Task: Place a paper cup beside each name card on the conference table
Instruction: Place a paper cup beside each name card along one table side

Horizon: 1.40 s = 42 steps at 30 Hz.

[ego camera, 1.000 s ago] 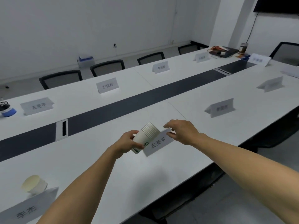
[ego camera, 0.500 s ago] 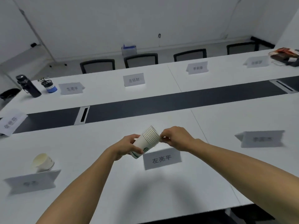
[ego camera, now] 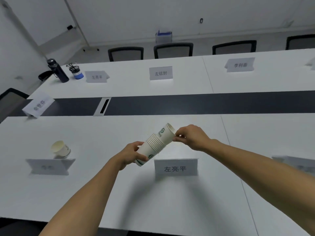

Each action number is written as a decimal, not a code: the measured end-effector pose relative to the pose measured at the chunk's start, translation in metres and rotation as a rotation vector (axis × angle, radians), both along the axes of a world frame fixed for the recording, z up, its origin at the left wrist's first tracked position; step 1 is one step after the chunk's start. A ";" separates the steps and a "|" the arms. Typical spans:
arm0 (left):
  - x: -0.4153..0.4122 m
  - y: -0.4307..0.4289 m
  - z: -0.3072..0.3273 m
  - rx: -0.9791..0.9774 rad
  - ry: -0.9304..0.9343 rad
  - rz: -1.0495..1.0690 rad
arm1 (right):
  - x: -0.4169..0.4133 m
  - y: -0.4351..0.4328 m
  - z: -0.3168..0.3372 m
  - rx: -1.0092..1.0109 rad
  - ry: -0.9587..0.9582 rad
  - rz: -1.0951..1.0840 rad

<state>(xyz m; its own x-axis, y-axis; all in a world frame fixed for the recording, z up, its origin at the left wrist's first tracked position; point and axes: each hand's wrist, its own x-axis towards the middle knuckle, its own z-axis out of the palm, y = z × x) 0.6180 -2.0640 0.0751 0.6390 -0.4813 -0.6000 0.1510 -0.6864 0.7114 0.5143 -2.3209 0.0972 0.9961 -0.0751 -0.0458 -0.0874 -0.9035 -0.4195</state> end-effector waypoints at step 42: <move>-0.139 -0.169 0.019 -0.190 -0.116 -0.298 | -0.258 -0.124 -0.020 -0.289 0.159 -0.377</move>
